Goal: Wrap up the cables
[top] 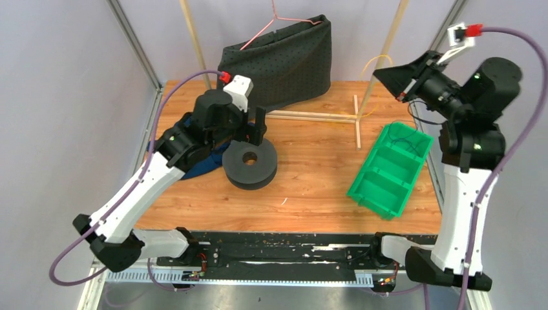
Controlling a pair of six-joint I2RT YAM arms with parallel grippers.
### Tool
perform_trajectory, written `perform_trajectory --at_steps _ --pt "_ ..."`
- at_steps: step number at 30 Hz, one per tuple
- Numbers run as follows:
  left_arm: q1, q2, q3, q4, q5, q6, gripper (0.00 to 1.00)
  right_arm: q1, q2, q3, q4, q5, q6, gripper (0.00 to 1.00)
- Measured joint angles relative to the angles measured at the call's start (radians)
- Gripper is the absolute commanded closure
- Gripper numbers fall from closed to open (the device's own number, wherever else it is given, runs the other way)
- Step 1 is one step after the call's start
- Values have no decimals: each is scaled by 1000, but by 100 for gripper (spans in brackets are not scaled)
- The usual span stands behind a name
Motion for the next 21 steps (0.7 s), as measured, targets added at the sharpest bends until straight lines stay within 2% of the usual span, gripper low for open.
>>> perform_trajectory --at_steps 3,7,12,16,21 --pt "0 -51 7 -1 80 2 1 48 13 -96 56 -64 64 99" --pt "0 -67 50 21 257 -16 1 134 64 -157 21 -152 71 99" --pt "-8 -43 29 199 505 -121 3 214 76 -223 -26 -192 69 99" --pt "-54 6 -15 318 560 -188 2 314 78 -227 -26 -188 72 99" --pt "-112 53 -33 381 557 -215 6 400 103 -227 -26 -175 84 99"
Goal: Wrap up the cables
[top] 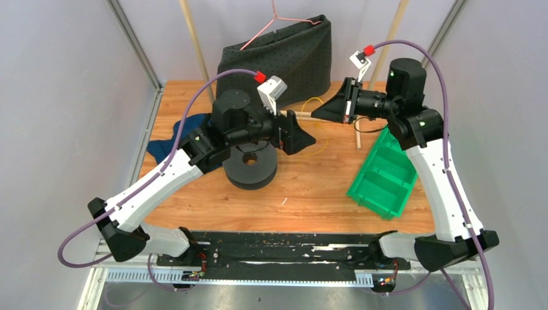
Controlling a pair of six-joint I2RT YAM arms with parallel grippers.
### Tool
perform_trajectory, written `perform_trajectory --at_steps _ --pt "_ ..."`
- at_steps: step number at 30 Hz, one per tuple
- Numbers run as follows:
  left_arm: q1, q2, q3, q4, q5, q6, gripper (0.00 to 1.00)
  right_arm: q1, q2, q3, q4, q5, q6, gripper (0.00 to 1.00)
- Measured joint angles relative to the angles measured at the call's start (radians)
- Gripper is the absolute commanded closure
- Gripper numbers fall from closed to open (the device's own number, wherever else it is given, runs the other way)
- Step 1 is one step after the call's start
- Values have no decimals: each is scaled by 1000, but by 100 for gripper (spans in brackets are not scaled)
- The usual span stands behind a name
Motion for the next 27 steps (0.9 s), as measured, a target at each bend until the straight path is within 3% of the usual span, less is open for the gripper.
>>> perform_trajectory --at_steps 8,13,18,27 --pt "-5 14 2 43 -25 -29 27 37 24 0 -1 11 14 99" --pt "-5 14 2 49 -45 -28 16 38 24 0 -1 10 15 99" --pt "-5 9 -1 30 -76 -5 11 38 24 0 -1 10 13 99" --pt "0 -119 -100 -1 -171 57 19 38 53 0 -3 8 11 99"
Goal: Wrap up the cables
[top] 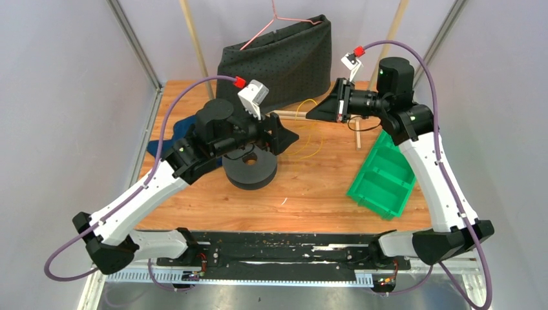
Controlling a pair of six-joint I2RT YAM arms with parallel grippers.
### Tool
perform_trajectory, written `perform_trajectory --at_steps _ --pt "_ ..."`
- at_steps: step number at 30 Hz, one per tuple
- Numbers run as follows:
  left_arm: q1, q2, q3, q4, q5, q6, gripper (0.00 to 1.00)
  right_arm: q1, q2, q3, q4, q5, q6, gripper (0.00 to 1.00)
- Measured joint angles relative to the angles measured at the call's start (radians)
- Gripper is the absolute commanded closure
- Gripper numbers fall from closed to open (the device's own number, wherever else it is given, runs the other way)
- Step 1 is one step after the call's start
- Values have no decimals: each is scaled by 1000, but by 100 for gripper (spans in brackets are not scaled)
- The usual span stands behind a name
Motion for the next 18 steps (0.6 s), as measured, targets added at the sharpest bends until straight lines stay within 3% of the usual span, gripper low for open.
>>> perform_trajectory --at_steps 7,18 --pt "11 9 0 0 -27 13 20 0 34 0 -2 -6 0 99" --pt "11 88 -39 70 -82 -45 42 0 44 4 -6 -27 -1 99"
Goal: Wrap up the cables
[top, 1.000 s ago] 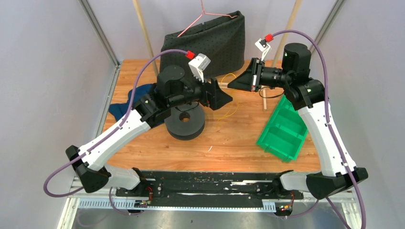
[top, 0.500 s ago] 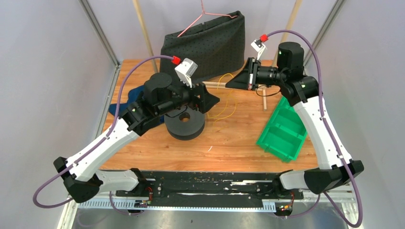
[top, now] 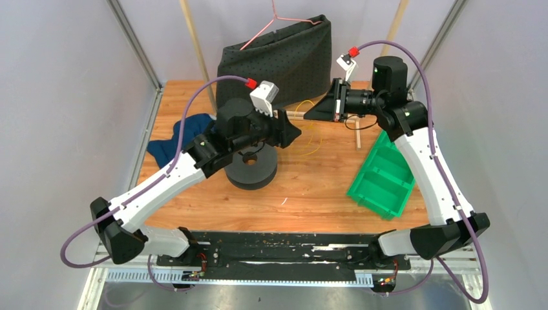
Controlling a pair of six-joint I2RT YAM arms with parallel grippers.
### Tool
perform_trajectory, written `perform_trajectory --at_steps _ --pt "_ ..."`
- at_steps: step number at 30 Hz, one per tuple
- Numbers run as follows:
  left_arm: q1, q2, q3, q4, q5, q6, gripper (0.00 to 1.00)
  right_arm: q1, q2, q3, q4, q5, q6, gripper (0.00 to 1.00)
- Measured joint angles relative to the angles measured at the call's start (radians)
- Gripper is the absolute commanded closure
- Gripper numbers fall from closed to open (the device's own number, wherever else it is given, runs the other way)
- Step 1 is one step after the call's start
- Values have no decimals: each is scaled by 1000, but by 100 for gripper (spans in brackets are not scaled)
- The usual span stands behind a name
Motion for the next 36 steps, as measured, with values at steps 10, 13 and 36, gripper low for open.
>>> perform_trajectory --at_steps 10,13,36 --pt "0 33 2 32 -50 -5 56 1 -39 -33 -4 -6 -18 99" --pt "0 37 15 21 -50 -2 76 2 -49 -46 -6 -7 -23 99" --pt "114 246 365 -419 139 -144 100 -21 132 -15 -329 470 -380 24"
